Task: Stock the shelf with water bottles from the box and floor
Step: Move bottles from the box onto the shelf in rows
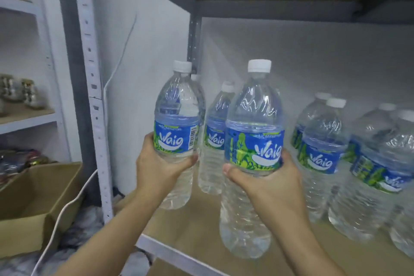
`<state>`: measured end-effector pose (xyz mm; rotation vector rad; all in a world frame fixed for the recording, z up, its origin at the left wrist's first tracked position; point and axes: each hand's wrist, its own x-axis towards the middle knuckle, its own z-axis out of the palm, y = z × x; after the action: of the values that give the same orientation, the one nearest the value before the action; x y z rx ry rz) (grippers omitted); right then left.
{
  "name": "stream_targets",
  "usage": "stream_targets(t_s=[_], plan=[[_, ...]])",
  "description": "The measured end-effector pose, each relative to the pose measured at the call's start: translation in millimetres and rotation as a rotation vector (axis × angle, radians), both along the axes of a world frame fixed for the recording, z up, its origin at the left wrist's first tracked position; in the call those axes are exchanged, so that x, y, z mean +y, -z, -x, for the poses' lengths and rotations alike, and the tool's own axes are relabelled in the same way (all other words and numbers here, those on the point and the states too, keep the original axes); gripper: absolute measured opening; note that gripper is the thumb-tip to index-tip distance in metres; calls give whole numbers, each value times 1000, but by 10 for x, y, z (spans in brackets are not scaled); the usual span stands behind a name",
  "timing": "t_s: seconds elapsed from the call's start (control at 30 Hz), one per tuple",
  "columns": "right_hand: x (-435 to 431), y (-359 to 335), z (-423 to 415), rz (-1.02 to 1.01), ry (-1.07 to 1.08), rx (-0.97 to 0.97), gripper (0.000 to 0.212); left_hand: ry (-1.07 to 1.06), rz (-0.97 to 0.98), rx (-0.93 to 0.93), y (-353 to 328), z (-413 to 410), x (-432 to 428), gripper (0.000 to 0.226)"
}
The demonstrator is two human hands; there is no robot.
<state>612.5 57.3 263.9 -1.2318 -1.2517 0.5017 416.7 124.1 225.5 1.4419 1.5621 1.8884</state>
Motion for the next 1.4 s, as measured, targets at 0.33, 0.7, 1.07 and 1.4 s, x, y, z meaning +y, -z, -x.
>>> stream_targets(t_s=[0.33,0.7,1.07,1.4], plan=[[175,124,-173,10,22,12,63,18,-24,36,-1,8,759,85],[212,128,-362,10,52,15,57,53,42,-12,369,55,1190,86],[187,280,-522,29,88,43,65,206,88,24,364,84,1297,97],[117,262,-652,26,118,57,58,227,162,21,327,89,1244,103]])
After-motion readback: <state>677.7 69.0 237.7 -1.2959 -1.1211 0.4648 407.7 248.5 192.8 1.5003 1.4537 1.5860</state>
